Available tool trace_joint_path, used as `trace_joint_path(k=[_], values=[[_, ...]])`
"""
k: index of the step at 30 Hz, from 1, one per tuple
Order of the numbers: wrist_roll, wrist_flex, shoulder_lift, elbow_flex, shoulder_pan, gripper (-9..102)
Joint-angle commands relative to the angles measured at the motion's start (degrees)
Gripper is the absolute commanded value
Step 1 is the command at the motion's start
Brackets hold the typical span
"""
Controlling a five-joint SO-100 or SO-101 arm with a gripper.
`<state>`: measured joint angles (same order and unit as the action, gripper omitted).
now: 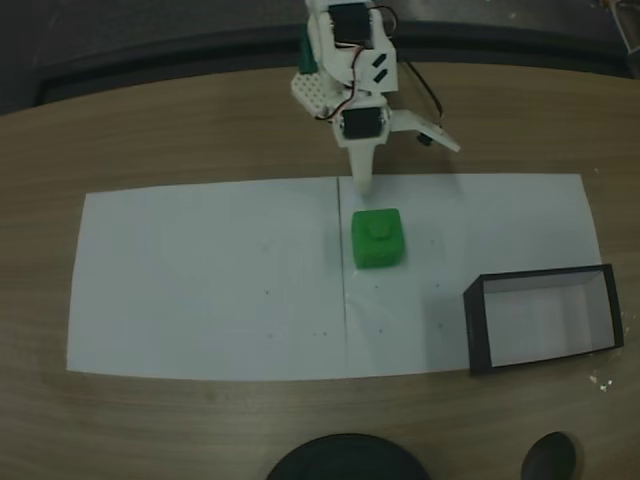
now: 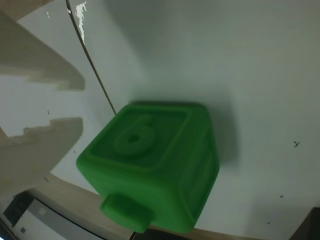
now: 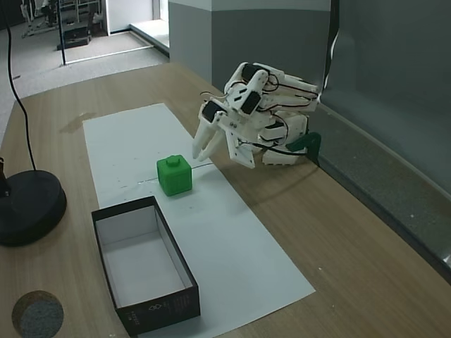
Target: Grab a green square and put it in the box.
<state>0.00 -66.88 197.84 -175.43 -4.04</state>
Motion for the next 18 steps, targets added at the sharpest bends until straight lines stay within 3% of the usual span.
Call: trace_joint_path(k=[1, 3, 9, 14, 18], values=[[-5.36, 6.15, 1.41, 1.76, 0.35, 13], [-8.79, 8.96, 1.32, 2.81, 0.26, 20], [-3.08, 11.25, 0.79, 9.84, 3.25, 32], [-3.08, 7.91, -2.64, 15.47, 4.13, 34], [-3.25, 4.83, -14.50, 22.41, 4.04, 35]])
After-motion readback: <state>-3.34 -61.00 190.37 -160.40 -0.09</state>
